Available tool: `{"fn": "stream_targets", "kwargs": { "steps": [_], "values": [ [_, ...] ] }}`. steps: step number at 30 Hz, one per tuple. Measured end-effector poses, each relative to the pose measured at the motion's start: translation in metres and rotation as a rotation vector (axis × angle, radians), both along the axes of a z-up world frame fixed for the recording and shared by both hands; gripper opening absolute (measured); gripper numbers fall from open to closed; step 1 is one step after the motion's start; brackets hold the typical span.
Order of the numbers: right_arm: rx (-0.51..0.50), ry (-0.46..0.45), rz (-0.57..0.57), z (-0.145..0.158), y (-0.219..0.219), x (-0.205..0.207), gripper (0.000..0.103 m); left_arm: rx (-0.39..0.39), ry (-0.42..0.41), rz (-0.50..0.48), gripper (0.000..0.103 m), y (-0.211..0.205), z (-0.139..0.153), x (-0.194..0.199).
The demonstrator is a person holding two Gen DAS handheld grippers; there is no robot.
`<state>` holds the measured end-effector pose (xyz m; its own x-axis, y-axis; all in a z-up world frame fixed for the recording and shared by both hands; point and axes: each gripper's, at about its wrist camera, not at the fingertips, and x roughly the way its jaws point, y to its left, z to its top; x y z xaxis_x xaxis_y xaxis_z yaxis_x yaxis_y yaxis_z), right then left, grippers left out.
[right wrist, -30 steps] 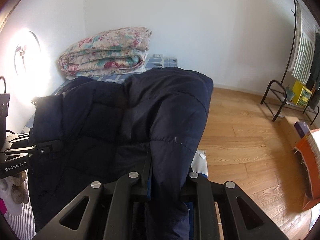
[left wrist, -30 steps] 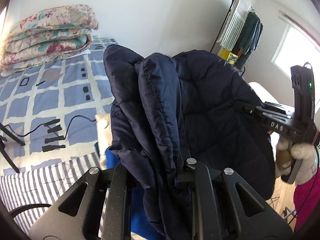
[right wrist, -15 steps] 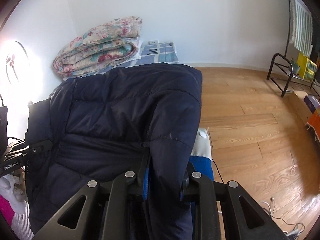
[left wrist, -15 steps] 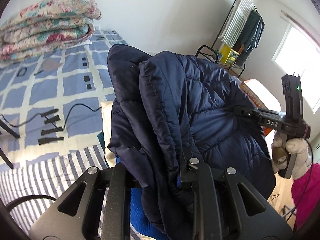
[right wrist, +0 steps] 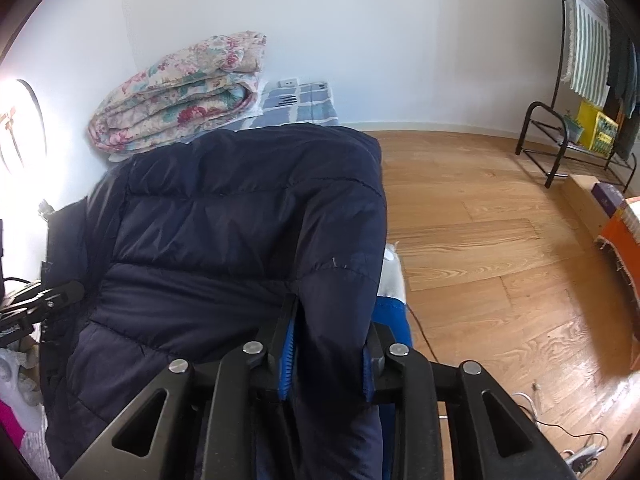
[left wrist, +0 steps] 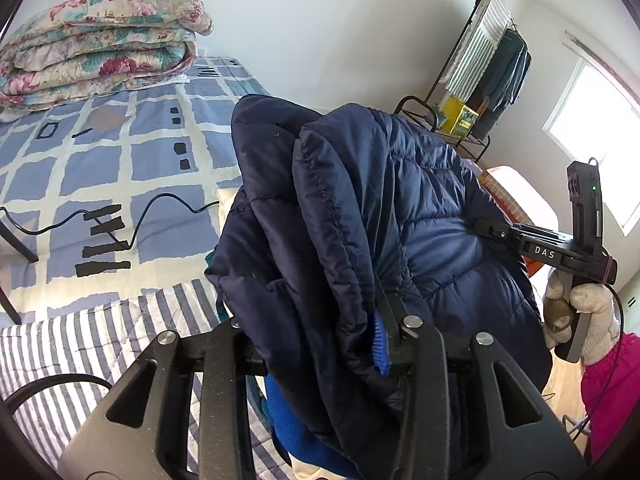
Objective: Fold large clothes
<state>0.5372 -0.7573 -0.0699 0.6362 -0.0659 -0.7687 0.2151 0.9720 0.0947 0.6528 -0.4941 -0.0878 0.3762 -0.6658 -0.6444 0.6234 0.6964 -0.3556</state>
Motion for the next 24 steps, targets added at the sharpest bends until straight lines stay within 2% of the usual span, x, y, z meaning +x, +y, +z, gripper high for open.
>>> {"fn": "stream_targets", "kwargs": {
  "steps": [3, 7, 13, 17, 22, 23, 24],
  "values": [
    [-0.019, 0.007, -0.027, 0.001, 0.001, -0.003, 0.032, -0.001, 0.008, 0.006, 0.038, 0.003, 0.0, -0.001],
    [-0.026, 0.011, -0.038, 0.001, 0.002, -0.01, 0.032, -0.005, 0.002, 0.012, 0.038, 0.008, 0.001, -0.006],
    [-0.037, 0.011, -0.057, 0.003, 0.004, -0.018, 0.035, 0.007, 0.006, 0.029, 0.046, 0.015, 0.004, -0.013],
    [-0.049, 0.008, -0.075, 0.008, 0.007, -0.026, 0.043, 0.009, -0.001, 0.031, 0.047, 0.021, 0.01, -0.019],
    [-0.045, -0.012, -0.085, 0.016, 0.013, -0.036, 0.043, 0.009, -0.004, 0.038, 0.047, 0.031, 0.015, -0.028],
    [-0.044, -0.016, -0.085, 0.018, 0.015, -0.038, 0.045, 0.011, -0.005, 0.039, 0.047, 0.033, 0.016, -0.031],
    [-0.048, -0.02, -0.084, 0.021, 0.017, -0.041, 0.052, 0.012, -0.007, 0.038, 0.047, 0.035, 0.017, -0.035]
  ]
}}
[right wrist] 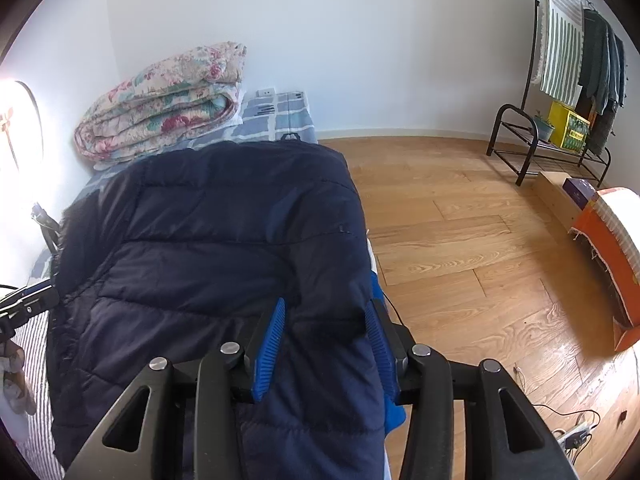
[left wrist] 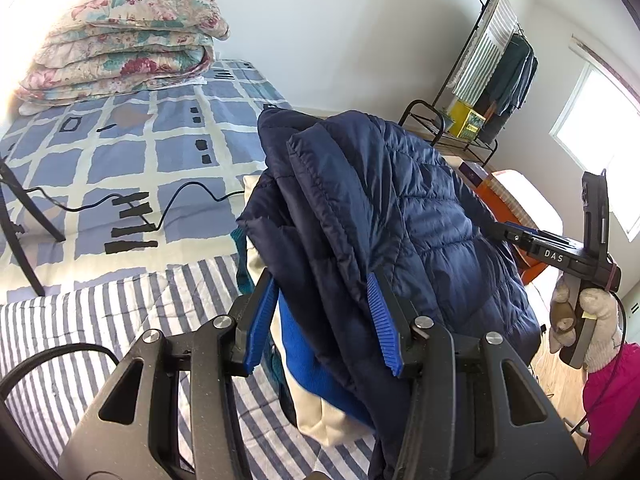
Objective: Fold large clothes
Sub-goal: 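Lower the jacket bundle onto the bed and open both grippers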
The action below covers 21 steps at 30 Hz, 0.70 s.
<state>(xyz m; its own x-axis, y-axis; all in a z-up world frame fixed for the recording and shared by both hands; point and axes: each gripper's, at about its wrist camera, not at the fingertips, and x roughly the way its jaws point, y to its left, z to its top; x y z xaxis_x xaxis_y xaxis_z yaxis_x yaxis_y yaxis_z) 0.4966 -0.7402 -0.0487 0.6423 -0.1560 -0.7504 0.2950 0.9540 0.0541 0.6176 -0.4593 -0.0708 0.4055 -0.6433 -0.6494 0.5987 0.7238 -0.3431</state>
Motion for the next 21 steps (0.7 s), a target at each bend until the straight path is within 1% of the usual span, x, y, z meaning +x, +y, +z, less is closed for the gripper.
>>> {"fn": "stream_targets", "kwargs": {
  "steps": [2, 4, 6, 7, 8, 15, 21],
  "values": [
    [-0.011, -0.013, 0.0, 0.005, 0.005, -0.006, 0.057, 0.005, -0.008, -0.004, 0.047, 0.003, 0.004, -0.008],
    [-0.016, -0.025, -0.002, 0.011, 0.01, -0.012, 0.057, 0.013, -0.023, -0.01, 0.047, 0.007, 0.008, -0.017],
    [-0.01, -0.044, -0.008, 0.018, 0.014, -0.02, 0.06, 0.014, -0.035, -0.015, 0.052, 0.01, 0.012, -0.026],
    [-0.009, -0.05, -0.01, 0.021, 0.016, -0.024, 0.061, 0.011, -0.042, -0.015, 0.056, 0.013, 0.015, -0.032],
    [-0.011, -0.056, -0.011, 0.024, 0.019, -0.029, 0.063, 0.007, -0.048, -0.015, 0.057, 0.016, 0.017, -0.036],
    [-0.013, -0.096, -0.012, 0.05, 0.049, -0.069, 0.063, -0.006, -0.082, -0.013, 0.057, 0.041, 0.046, -0.078],
    [-0.053, -0.131, 0.015, 0.09, 0.094, -0.115, 0.063, -0.036, -0.132, 0.003, 0.057, 0.078, 0.085, -0.136]
  ]
}}
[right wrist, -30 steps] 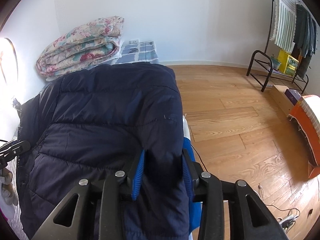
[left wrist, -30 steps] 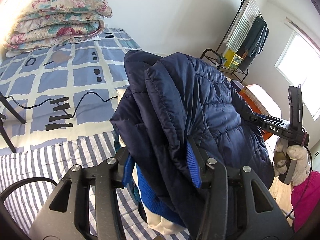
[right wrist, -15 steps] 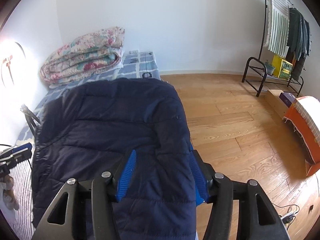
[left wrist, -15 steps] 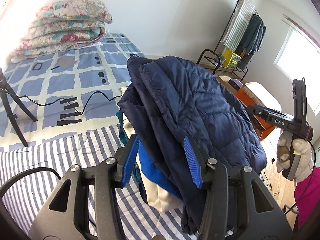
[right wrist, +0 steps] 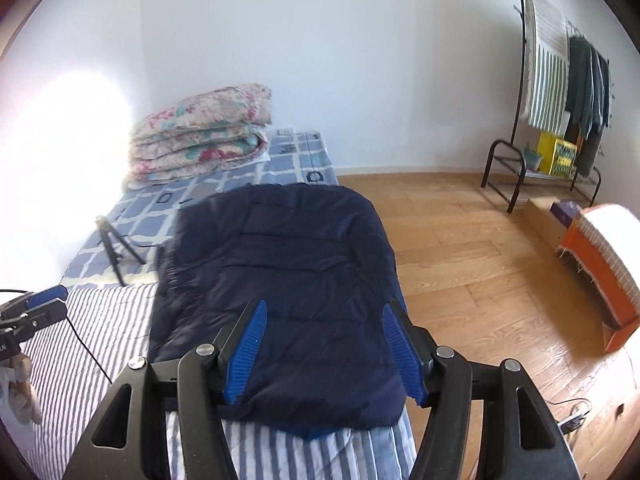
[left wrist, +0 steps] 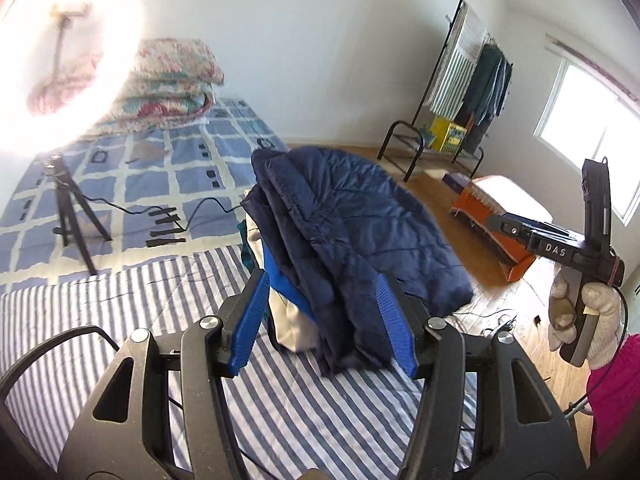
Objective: Fold large clothes
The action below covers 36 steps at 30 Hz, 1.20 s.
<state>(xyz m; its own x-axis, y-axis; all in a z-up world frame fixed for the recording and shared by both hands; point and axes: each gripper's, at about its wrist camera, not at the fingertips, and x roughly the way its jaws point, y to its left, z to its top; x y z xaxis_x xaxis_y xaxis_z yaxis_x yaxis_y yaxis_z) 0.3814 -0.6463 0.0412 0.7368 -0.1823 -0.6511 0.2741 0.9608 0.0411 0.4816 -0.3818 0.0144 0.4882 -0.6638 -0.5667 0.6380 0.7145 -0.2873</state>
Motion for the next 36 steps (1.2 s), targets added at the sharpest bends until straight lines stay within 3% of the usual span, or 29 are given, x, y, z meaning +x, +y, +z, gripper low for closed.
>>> {"fn": "stream_targets", "kwargs": {
  "steps": [9, 12, 16, 18, 22, 29, 36],
  "values": [
    [-0.031, -0.043, 0.063, 0.044, 0.072, -0.079, 0.07, 0.002, -0.081, 0.03, 0.058, 0.058, 0.043, -0.092],
    [-0.045, -0.063, 0.069, 0.053, 0.094, -0.106, 0.072, -0.007, -0.085, 0.03, 0.067, 0.074, 0.05, -0.118],
    [-0.063, -0.081, 0.075, 0.059, 0.121, -0.138, 0.073, 0.027, -0.158, 0.044, 0.069, 0.096, 0.061, -0.163],
    [-0.07, -0.098, 0.078, 0.061, 0.136, -0.156, 0.079, 0.04, -0.182, 0.05, 0.069, 0.106, 0.063, -0.182],
    [-0.091, -0.128, 0.085, 0.059, 0.166, -0.186, 0.084, 0.048, -0.197, 0.076, 0.08, 0.128, 0.061, -0.216],
    [-0.093, -0.147, 0.089, 0.04, 0.2, -0.22, 0.093, 0.086, -0.226, 0.14, 0.084, 0.156, 0.043, -0.263],
    [-0.081, -0.186, 0.046, 0.019, 0.216, -0.244, 0.103, 0.092, -0.23, 0.189, 0.089, 0.179, 0.026, -0.285]
  ]
}}
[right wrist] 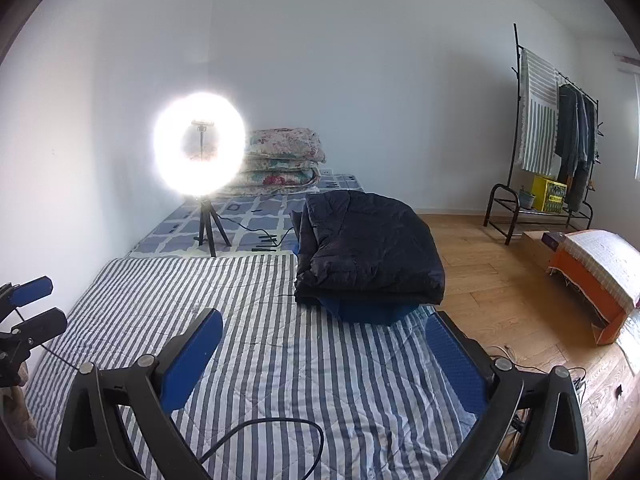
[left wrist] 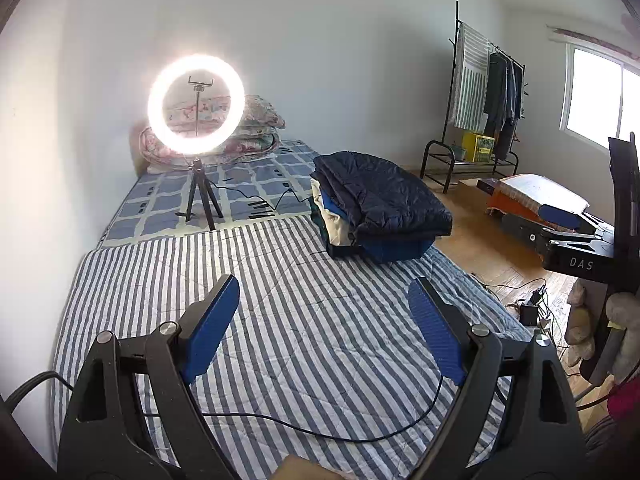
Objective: Fold large clothes
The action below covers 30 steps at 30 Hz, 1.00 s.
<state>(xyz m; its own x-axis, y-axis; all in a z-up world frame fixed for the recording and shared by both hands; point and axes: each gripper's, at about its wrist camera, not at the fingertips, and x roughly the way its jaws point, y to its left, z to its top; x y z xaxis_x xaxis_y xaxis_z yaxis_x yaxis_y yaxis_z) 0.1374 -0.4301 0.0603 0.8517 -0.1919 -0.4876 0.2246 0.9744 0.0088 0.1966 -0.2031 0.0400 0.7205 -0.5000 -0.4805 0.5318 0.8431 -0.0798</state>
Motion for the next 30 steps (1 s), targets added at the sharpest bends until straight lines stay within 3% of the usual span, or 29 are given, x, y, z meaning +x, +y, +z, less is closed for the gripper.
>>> {"fn": "stream_targets", "kwargs": {
  "steps": [5, 8, 17, 30],
  "values": [
    [-0.022, -0.022, -0.027, -0.009, 0.008, -0.009, 0.103, 0.011, -0.018, 0.02, 0.101, 0.007, -0.006, -0.012],
    [-0.025, -0.014, -0.028, -0.015, 0.01, -0.011, 0.103, 0.045, -0.021, 0.038, 0.102, 0.004, -0.007, -0.016],
    [-0.041, -0.007, -0.035, -0.022, 0.014, -0.013, 0.103, 0.101, -0.081, 0.072, 0.103, 0.003, -0.009, -0.03],
    [-0.048, 0.004, -0.019, -0.028, 0.019, -0.013, 0.103, 0.095, -0.062, 0.052, 0.103, 0.004, -0.013, -0.029]
  ]
}}
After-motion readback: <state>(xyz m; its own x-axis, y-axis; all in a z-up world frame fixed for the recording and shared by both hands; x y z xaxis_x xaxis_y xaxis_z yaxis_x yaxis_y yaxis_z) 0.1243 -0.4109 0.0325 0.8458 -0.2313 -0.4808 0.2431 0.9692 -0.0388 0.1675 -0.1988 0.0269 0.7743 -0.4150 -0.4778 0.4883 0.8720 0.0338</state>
